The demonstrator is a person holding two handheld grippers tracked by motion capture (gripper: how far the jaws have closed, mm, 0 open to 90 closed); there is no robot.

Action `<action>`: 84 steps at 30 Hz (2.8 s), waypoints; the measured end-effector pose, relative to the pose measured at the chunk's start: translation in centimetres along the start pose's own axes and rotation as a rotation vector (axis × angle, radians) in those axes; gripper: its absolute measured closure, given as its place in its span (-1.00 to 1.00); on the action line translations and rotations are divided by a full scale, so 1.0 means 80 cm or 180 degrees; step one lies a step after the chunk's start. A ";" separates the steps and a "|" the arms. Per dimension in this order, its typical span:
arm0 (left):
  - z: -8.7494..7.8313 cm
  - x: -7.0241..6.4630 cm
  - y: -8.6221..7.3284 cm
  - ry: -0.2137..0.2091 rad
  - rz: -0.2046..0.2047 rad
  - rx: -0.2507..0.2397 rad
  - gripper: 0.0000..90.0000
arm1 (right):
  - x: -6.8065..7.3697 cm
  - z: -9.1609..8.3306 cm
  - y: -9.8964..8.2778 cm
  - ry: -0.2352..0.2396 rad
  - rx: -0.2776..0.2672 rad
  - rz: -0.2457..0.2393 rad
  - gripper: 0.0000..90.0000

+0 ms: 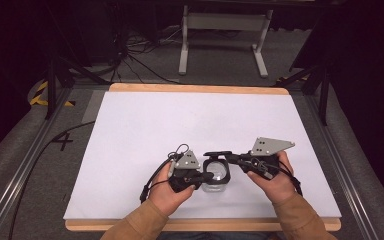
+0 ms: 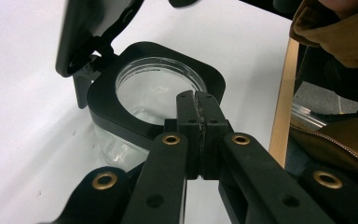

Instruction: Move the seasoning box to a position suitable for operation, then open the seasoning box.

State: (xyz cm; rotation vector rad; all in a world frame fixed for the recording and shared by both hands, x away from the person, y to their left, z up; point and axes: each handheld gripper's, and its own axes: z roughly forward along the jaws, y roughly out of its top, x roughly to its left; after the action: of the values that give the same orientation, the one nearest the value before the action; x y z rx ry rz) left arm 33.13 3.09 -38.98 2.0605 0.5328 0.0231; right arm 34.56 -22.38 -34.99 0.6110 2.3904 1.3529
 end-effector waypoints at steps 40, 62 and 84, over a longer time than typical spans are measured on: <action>-0.028 -0.008 0.011 -0.0072 0.0053 -0.0036 0.88 | -0.020 0.010 0.004 -0.0124 -0.0162 0.0219 0.99; -0.144 0.043 0.012 0.0699 -0.0062 -0.0066 0.37 | -0.032 -0.063 0.005 -0.0387 -0.0175 0.0295 0.48; -0.181 0.135 -0.051 0.1129 -0.0542 -0.0019 -0.03 | -0.109 -0.094 -0.062 -0.1140 0.0441 0.0819 0.11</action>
State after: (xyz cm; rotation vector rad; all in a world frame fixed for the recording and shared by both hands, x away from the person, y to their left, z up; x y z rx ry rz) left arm 38.10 20.80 -36.85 2.0078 0.9230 0.2932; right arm 37.43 -34.60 -34.96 1.1286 2.1765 1.0633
